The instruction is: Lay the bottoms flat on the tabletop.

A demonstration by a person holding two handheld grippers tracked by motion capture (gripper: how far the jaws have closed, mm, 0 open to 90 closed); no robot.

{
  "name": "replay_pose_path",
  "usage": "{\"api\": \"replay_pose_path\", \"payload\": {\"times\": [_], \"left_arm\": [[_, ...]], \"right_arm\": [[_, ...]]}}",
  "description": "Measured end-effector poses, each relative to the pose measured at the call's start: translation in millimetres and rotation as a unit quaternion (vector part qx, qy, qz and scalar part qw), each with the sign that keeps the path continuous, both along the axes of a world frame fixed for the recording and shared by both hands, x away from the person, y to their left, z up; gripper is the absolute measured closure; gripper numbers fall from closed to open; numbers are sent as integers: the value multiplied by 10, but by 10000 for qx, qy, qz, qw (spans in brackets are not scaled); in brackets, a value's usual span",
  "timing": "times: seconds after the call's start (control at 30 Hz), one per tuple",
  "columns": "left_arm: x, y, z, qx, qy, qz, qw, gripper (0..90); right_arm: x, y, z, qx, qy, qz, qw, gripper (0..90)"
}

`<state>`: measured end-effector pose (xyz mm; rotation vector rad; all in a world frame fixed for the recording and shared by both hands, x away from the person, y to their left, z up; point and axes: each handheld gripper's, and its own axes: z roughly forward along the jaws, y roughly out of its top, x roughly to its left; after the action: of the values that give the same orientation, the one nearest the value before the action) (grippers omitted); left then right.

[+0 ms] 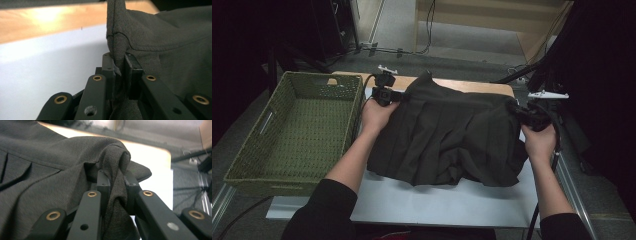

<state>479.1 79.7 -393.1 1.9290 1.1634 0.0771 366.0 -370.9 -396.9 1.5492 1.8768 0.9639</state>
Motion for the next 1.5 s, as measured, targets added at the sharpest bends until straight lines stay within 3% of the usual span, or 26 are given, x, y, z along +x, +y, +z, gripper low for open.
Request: {"api": "replay_pose_path", "payload": {"times": [0.03, 0.1, 0.13, 0.2, 0.27, 0.37, 0.57, 0.73, 0.97, 1.1, 1.23, 1.5], "left_arm": [[1, 33, 22, -11, -16, 107, 9999, 817], [36, 82, -12, 175, 89, 252, 9995, 790], [48, 101, -46, 265, 123, 349, 9990, 722], [58, 130, -119, 183, 248, 387, 9988, 564], [47, 127, -166, 132, 267, 305, 9991, 524], [9, 74, -208, 129, 281, 202, 9993, 507], [-104, -17, -245, 171, 216, -105, 9996, 484], [-245, -65, -268, 294, 66, -331, 9990, 421], [-405, -128, -315, 420, 21, -611, 9972, 390], [-482, -143, -336, 284, 111, -781, 9965, 389], [-577, -165, -356, 335, 84, -915, 9952, 388], [-738, -172, -405, 310, 21, -1092, 9935, 388]], "right_arm": [[52, 3, 45, 60, -34, 52, 10000, 682], [199, 14, 60, 152, 50, 15, 9999, 380], [248, 35, 58, 101, 112, -75, 9999, 328], [261, 79, 20, 15, 120, -133, 9998, 257], [254, 104, -48, 178, 292, -4, 9994, 276], [201, 133, -176, 117, 421, 133, 9990, 311], [68, 109, -347, 223, 502, 271, 9981, 375], [-74, 39, -444, 224, 500, 343, 9979, 421], [-254, -83, -559, 281, 459, 339, 9980, 463], [-332, -126, -630, 295, 498, 316, 9978, 471], [-423, -183, -692, 305, 428, 265, 9983, 478], [-553, -275, -813, 317, 566, 331, 9973, 471]]}}
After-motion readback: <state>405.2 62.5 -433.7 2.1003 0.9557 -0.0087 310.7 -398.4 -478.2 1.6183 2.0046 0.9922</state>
